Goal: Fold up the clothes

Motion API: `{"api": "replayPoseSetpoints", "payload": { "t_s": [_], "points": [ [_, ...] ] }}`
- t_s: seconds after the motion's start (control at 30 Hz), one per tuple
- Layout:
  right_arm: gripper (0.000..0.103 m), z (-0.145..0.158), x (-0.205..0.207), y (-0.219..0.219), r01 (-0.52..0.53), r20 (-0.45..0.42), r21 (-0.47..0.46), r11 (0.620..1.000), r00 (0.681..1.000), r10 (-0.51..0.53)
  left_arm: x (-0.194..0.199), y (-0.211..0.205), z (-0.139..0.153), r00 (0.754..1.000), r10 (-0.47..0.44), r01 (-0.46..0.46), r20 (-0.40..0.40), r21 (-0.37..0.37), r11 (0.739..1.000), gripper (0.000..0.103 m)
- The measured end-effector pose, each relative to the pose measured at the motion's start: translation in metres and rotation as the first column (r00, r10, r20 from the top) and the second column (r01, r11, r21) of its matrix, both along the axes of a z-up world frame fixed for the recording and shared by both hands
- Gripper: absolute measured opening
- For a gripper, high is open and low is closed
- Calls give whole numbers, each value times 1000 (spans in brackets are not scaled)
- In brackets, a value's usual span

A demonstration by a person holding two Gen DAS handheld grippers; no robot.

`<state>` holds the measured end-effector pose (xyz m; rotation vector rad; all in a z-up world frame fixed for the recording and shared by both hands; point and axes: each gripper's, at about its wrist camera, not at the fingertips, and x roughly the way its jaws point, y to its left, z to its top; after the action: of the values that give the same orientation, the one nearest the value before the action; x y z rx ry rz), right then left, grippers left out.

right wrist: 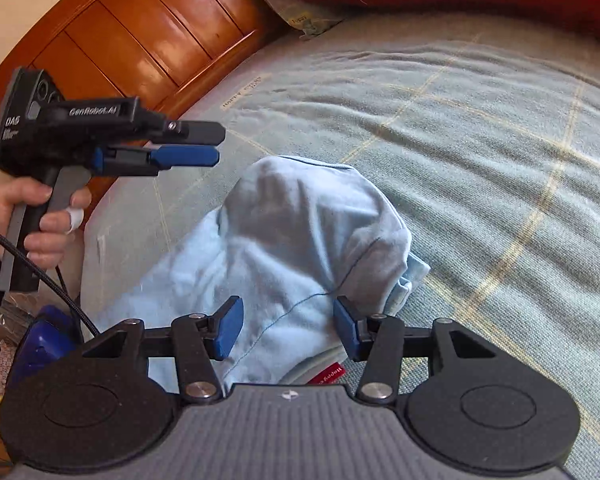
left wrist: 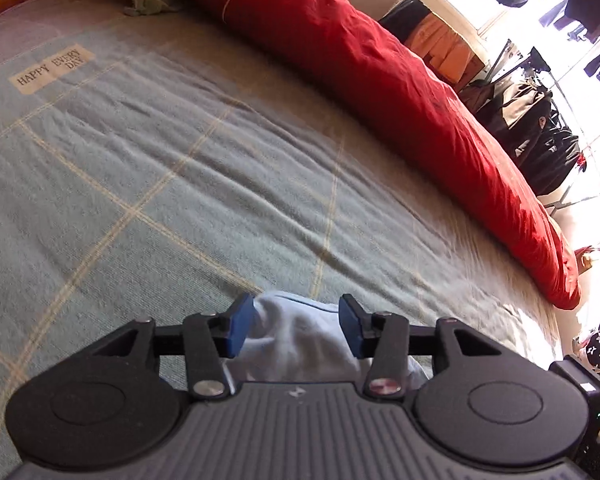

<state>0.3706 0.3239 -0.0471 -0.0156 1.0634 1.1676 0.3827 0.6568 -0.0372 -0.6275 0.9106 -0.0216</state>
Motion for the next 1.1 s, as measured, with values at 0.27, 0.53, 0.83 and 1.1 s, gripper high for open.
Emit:
{"api": "replayPoseSetpoints", "payload": {
  "t_s": [0.27, 0.53, 0.83, 1.1],
  "points": [
    [57, 8, -9, -9, -25, 13, -28, 999, 1000, 25, 43, 7, -54, 978, -102, 50, -185, -264, 963, 45],
    [57, 13, -8, -14, -17, 21, -42, 999, 1000, 18, 74, -4, -14, 986, -164, 156, -32, -172, 973, 10],
    [58, 33, -3, -11, -15, 57, -45, 999, 998, 18, 19, -31, 39, 965, -201, 240, -168, 263, 935, 15],
    [58, 47, 14, 12, -67, 138, -37, 997, 988, 71, -95, -59, 26, 971, -100, 158, -218, 268, 950, 23]
  ]
}}
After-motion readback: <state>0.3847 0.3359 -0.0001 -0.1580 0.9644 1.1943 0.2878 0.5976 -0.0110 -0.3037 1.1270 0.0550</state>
